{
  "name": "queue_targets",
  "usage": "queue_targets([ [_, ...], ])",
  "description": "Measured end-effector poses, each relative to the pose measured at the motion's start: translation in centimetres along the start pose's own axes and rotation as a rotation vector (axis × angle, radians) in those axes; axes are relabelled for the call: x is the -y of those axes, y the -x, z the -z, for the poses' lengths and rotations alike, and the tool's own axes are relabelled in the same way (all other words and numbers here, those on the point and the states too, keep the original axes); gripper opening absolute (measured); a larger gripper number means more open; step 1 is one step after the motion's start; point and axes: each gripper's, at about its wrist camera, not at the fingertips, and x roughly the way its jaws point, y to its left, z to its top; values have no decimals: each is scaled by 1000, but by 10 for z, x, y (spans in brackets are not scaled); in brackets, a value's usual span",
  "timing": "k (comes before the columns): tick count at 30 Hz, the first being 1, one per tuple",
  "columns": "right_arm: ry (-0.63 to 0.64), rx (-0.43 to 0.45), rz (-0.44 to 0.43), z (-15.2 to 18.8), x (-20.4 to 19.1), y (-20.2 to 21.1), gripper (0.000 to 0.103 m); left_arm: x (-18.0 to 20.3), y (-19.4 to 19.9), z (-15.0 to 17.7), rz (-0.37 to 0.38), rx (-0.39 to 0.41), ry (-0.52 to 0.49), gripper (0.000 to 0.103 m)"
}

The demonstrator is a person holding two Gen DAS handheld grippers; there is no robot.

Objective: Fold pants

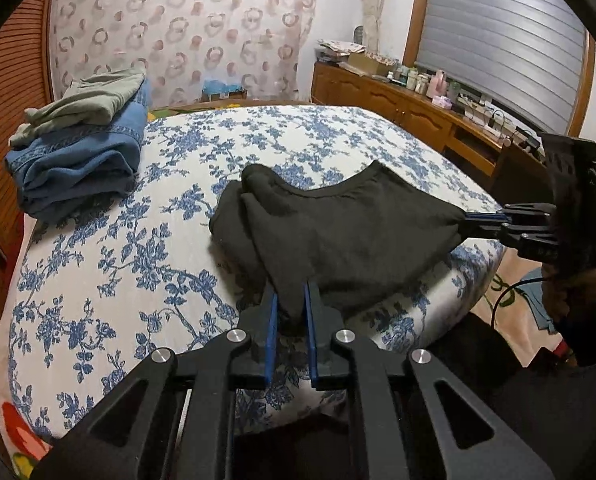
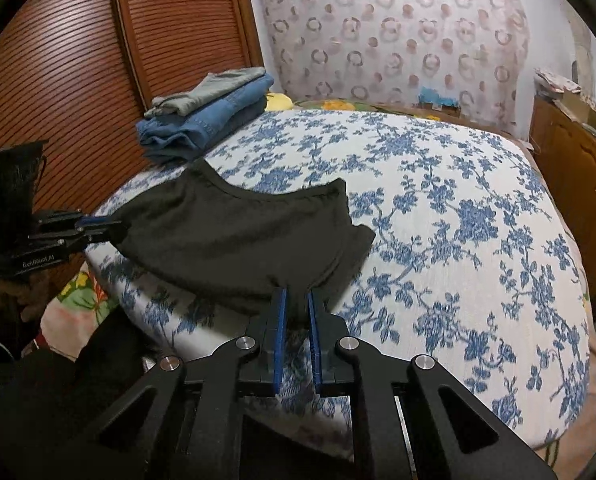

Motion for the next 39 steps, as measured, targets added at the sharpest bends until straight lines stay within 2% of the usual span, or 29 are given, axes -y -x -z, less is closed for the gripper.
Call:
queue_targets([
  [4,-13,-18,-4,3,2,-5,10,1,-4,2,-2,-14,4,14],
  [10,-5,-20,6,1,-2,-2,10,1,1,0,-19,12,-1,28],
  [16,-3,-3,21,-1,-1,5,10,-5,4,-6,-25,39,25,61],
  [18,-6,7,30,-2,0,7,10,-6,1,-6,-35,33,27,78],
  [24,-4,25,63,-5,4,13,11,-8,-10,-4,-43,5,34,79],
  [25,-3,28,69,-6,4,12,16,-9,-12,-5,-50,4,36,79],
  [27,2,35,77,-9,4,11,20,-10,-15,-8,-55,2,37,79],
  [29,8,45,85,-13,2,7,32,-12,-17,-13,-54,10,39,79],
  [30,11,50,85,-15,2,5,33,-12,-18,-16,-55,11,40,79],
  [39,7,32,90,-33,10,-30,35,-22,-34,-40,-61,24,48,79],
])
